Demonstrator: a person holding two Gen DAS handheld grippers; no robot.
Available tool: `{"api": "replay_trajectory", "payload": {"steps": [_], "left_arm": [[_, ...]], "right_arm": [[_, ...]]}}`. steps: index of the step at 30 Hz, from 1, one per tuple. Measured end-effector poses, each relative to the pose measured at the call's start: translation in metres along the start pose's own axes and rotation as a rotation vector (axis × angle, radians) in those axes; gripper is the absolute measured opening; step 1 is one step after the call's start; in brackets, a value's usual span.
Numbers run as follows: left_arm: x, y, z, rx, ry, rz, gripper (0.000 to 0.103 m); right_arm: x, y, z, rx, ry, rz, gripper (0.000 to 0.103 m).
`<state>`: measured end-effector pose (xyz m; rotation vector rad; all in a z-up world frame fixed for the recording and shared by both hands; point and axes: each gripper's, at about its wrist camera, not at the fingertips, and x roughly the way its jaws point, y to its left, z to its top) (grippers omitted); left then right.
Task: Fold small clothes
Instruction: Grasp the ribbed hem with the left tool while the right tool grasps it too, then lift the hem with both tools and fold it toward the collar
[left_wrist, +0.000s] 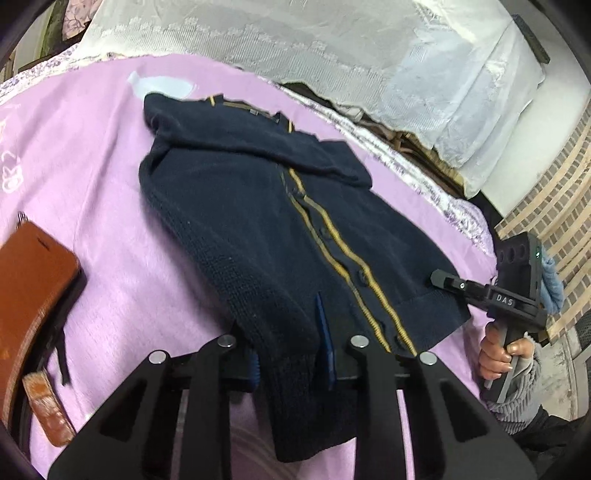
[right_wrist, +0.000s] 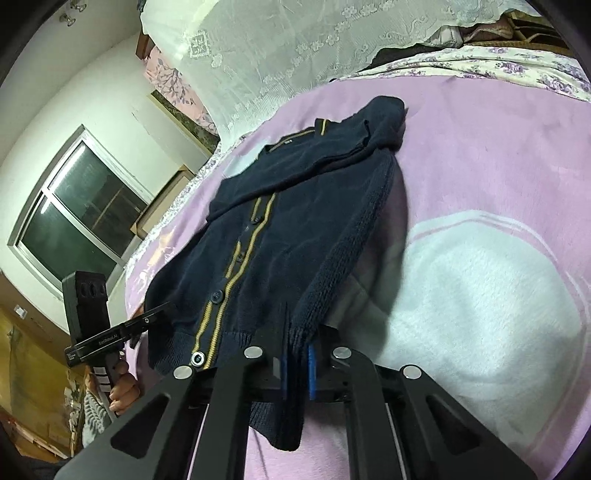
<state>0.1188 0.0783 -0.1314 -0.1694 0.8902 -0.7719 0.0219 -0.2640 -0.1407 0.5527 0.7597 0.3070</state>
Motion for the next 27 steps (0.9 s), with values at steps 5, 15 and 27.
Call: {"api": "replay_trajectory", "payload": {"steps": [5, 15, 27], "left_arm": [[-0.012, -0.005, 0.018, 0.024, -0.059, 0.006, 0.023], [-0.009, -0.007, 0.033, 0.043, -0.078, 0.052, 0.023], [-0.009, -0.016, 0.070, 0.066, -0.137, 0.129, 0.023]], "right_arm": [[-0.005, 0.012, 0.012, -0.023, -0.030, 0.010, 0.007], [0.002, 0.023, 0.033, -0.051, -0.015, 0.009, 0.007], [0.006, 0.028, 0.071, -0.017, -0.071, 0.029, 0.007]]}}
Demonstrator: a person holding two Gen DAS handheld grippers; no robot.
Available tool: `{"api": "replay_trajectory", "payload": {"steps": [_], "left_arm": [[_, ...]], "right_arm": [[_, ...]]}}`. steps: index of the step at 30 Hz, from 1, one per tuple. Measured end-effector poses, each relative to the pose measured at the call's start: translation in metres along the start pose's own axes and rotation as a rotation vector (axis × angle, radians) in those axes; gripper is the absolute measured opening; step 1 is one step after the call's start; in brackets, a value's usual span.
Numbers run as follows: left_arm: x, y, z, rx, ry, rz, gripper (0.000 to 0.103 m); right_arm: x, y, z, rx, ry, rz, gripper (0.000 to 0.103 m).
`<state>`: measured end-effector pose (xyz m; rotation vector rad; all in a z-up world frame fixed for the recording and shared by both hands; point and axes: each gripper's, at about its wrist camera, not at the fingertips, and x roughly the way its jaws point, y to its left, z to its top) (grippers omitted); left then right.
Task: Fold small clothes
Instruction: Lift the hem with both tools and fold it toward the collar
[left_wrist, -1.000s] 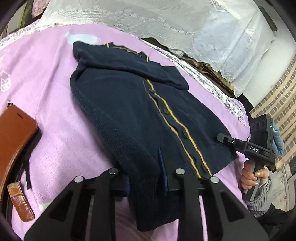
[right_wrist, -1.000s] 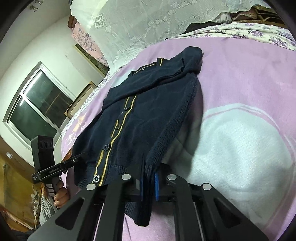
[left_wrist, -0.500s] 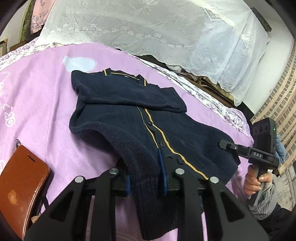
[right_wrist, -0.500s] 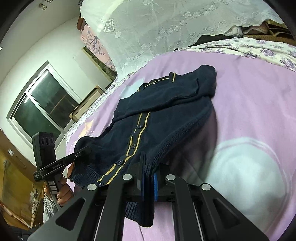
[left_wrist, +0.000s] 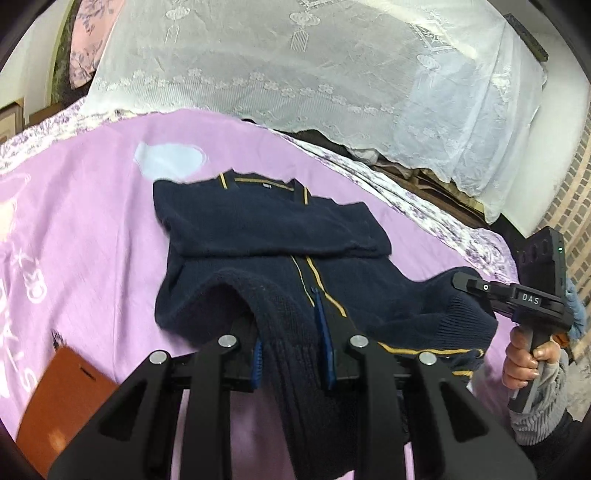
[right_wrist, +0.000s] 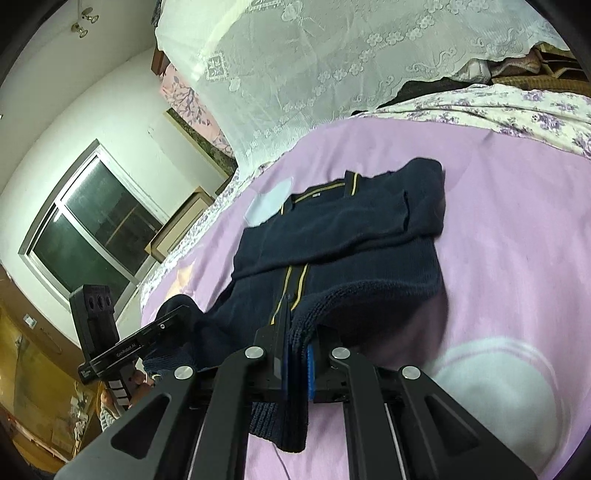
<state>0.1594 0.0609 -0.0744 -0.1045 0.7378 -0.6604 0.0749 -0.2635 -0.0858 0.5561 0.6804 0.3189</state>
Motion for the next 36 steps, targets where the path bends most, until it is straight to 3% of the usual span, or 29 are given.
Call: {"api": "replay_trajectory", "payload": {"steps": [10, 36], "left_arm": [[0.017, -0.004, 0.030, 0.004, -0.017, 0.011, 0.023], [0.070, 0.012, 0.111, -0.043, -0.060, 0.129, 0.023]], "right_arm": [[0.015, -0.011, 0.018, 0.044, -0.011, -0.005, 0.007], [0.084, -0.040, 0.104, 0.144, -0.077, 0.011, 0.007]]}}
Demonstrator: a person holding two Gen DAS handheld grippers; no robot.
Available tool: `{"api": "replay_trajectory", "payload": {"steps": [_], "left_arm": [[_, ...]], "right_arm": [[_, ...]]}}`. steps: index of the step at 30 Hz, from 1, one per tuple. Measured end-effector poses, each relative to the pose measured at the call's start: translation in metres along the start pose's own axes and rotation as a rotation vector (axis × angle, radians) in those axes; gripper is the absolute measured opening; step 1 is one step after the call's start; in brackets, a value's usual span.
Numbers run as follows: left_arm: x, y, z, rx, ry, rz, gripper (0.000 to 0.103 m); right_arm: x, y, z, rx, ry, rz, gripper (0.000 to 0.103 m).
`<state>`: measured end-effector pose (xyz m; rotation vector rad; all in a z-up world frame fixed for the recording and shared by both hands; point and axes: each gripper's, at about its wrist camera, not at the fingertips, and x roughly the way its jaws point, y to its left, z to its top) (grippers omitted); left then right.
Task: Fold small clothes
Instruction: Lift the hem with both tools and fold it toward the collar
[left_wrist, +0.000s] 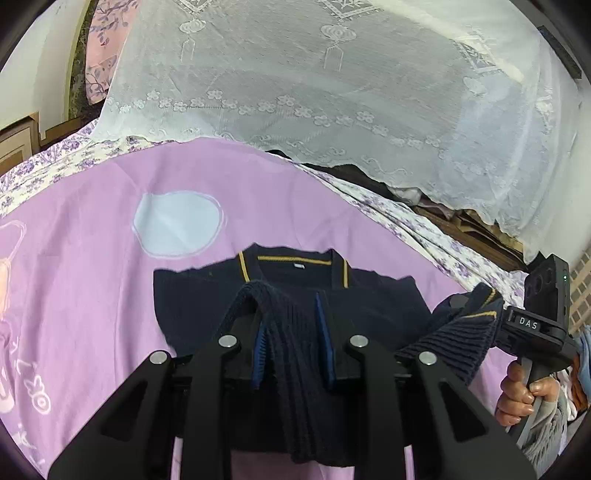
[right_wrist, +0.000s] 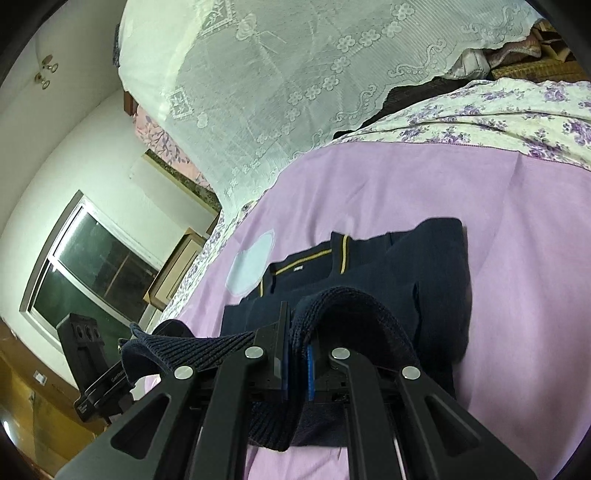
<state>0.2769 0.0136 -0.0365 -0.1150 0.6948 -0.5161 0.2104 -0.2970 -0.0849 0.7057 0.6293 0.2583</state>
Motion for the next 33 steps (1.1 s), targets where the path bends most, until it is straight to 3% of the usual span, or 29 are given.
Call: {"api": "replay_trajectory", "payload": {"steps": [10, 19, 25, 28, 30, 31, 32, 33], "left_arm": [[0.052, 0.032, 0.022, -0.120, 0.057, 0.036, 0.023], [0.102, 0.056, 0.014, -0.183, 0.137, 0.091, 0.025], [0.110, 0.067, 0.012, -0.258, 0.154, 0.048, 0.029], [0.096, 0.070, 0.012, -0.292, 0.108, -0.006, 0.044], [0.078, 0.068, 0.013, -0.290, 0.044, -0.027, 0.065], [0.070, 0.066, 0.014, -0.281, 0.012, -0.020, 0.072], [0.062, 0.064, 0.015, -0.269, -0.030, 0.025, 0.090], [0.050, 0.062, 0.016, -0.254, -0.095, 0.101, 0.098]], "right_arm": [[0.045, -0.028, 0.028, 0.066, 0.013, -0.036, 0.007], [0.086, -0.057, 0.033, 0.121, 0.063, -0.056, 0.007], [0.088, -0.066, 0.033, 0.155, 0.066, -0.030, 0.010], [0.075, -0.068, 0.035, 0.174, 0.023, -0.012, 0.018], [0.064, -0.065, 0.037, 0.171, -0.004, 0.018, 0.024], [0.061, -0.063, 0.038, 0.170, -0.010, 0.027, 0.024], [0.057, -0.060, 0.038, 0.164, -0.018, 0.025, 0.026], [0.054, -0.055, 0.037, 0.149, -0.027, 0.018, 0.026]]}}
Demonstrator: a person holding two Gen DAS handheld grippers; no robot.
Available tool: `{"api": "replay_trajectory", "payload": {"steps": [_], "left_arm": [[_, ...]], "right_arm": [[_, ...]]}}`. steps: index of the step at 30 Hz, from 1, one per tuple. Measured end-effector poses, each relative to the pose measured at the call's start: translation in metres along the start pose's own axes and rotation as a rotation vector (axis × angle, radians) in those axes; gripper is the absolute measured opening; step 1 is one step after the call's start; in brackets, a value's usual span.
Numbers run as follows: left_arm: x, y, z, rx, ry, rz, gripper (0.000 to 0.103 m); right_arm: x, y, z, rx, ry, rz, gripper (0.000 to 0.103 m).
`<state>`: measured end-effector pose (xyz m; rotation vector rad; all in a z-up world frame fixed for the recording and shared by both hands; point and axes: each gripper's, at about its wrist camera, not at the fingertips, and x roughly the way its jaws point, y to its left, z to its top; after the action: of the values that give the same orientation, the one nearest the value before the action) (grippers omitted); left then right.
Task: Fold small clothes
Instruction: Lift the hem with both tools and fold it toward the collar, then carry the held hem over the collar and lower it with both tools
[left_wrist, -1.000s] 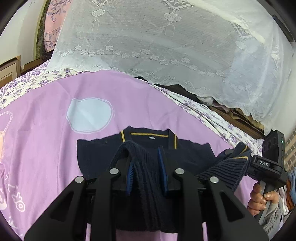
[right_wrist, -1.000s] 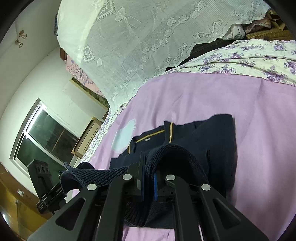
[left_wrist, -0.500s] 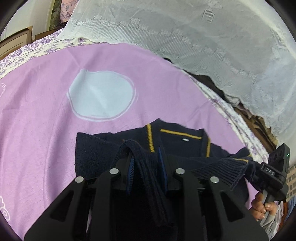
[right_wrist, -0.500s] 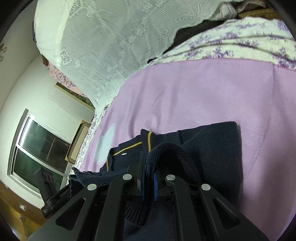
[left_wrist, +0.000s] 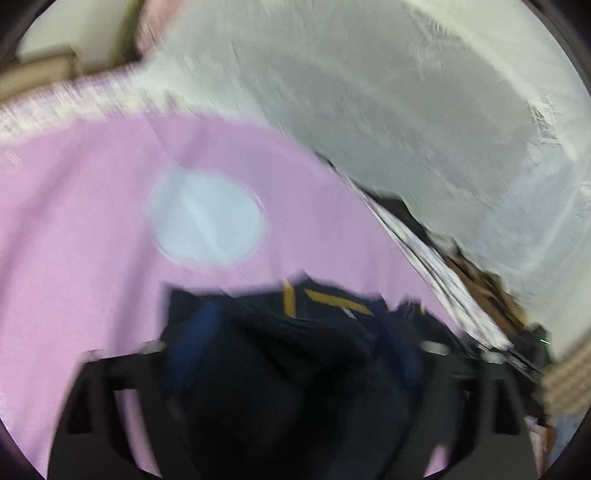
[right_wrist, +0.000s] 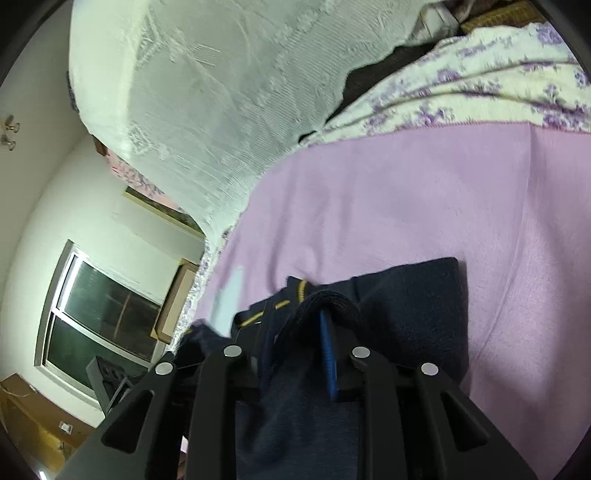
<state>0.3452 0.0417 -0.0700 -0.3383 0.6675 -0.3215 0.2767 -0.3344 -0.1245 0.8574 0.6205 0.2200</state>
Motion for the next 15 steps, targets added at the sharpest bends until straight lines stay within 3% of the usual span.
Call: {"api": "replay_trajectory", "payload": {"steps": [3, 7, 11, 13, 15], "left_arm": [[-0.015, 0.002, 0.004, 0.014, -0.075, 0.080, 0.098], [-0.002, 0.002, -0.001, 0.009, -0.007, 0.075, 0.098], [0.014, -0.019, -0.014, 0.124, 0.041, 0.132, 0.098], [0.022, -0.029, -0.023, 0.194, 0.060, 0.188, 0.098], [0.030, -0.031, -0.028, 0.226, 0.086, 0.224, 0.098]], "right_arm": [[-0.007, 0.019, -0.005, -0.089, -0.037, -0.039, 0.026], [-0.009, 0.022, -0.004, -0.123, -0.046, -0.106, 0.033], [0.006, -0.020, 0.006, 0.044, 0.034, -0.036, 0.036], [0.008, -0.042, 0.011, 0.162, 0.066, 0.079, 0.038], [0.003, -0.047, 0.015, 0.201, 0.080, 0.144, 0.047]]}}
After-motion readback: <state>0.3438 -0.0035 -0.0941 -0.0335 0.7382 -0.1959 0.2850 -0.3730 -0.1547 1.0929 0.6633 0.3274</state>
